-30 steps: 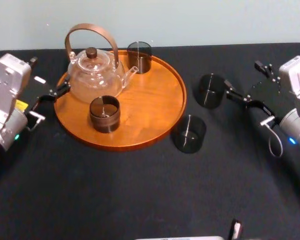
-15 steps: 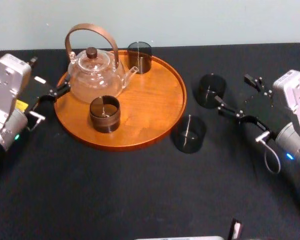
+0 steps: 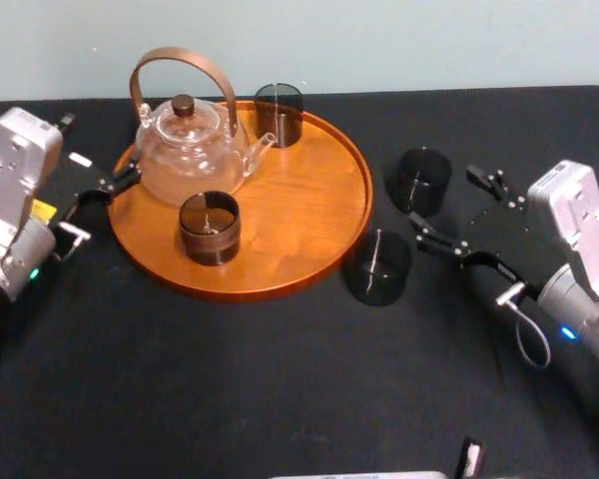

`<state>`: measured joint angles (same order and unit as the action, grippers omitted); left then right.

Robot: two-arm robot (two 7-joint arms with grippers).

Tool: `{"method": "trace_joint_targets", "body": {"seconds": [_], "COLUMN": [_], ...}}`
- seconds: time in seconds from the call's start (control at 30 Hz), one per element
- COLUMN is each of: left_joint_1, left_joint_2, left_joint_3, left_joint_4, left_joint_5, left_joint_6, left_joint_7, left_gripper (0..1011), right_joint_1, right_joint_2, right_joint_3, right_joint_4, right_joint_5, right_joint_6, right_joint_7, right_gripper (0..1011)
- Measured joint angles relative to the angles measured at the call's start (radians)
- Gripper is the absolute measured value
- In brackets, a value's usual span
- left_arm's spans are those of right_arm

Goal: Pick up the glass from the table and place it on the tray.

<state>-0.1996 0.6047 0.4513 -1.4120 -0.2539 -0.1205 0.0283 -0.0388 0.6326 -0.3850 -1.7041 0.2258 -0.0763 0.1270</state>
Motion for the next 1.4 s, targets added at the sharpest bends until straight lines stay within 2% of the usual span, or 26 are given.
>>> {"method": "trace_joint_targets", "body": {"seconds": [0.83,1.4], "left_joint_1": [0.0,0.0], "left_joint_2": [0.0,0.0], "left_joint_3": [0.0,0.0], "left_joint_4": [0.0,0.0], "left_joint_5": [0.0,0.0], "left_joint_6": [0.0,0.0], "left_joint_7": [0.0,0.0], "left_gripper": [1001,1001], "right_joint_1": [-0.019,-0.047], "right_joint_2": [-0.06,-0.095], "right_joint_3": [-0.017,0.009], "right_joint_4": [0.005,0.018], "right_joint_5": [-0.012,-0.02], "right_joint_6": [0.003,0.016], "right_joint_7": [0.114,0.159], "right_gripper": [1002,1002]}}
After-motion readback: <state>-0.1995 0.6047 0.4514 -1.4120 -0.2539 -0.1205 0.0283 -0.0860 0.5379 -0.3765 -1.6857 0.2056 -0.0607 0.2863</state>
